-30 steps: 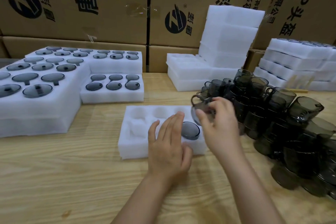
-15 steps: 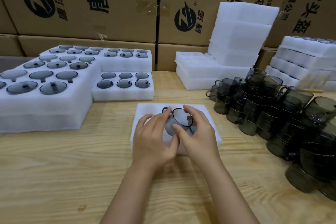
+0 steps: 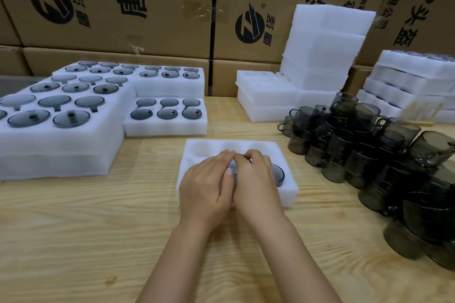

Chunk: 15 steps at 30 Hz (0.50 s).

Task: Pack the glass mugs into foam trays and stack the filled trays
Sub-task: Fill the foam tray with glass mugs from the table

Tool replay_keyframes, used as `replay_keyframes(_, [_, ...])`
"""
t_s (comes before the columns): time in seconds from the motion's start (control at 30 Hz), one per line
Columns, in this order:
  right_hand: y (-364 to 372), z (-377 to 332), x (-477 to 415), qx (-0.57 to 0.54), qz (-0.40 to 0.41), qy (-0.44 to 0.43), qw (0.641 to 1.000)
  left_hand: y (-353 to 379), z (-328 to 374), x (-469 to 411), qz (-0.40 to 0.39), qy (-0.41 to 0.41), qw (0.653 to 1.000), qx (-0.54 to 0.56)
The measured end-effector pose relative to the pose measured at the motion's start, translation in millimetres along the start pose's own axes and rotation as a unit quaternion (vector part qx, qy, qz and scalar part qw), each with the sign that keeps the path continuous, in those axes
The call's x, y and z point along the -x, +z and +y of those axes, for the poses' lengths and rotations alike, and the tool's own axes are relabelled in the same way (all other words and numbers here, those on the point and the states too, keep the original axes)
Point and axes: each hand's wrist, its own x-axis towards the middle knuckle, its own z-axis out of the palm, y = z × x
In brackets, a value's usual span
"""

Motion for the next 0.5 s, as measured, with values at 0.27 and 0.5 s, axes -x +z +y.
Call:
replay_keyframes(0.27, [-29.3, 29.2, -30.4, -0.123, -0.103, -0.019, 0.987, 2.3, 2.1, -0.9, 0.010, -0.015, 0.999, -0.042])
replay_keyframes(0.5, [5.5, 45.8, -55.2, 0.084, -0.223, -0.036, 0.970, 26.0, 19.6, 6.7, -0.078, 0.003, 0.983, -0.163])
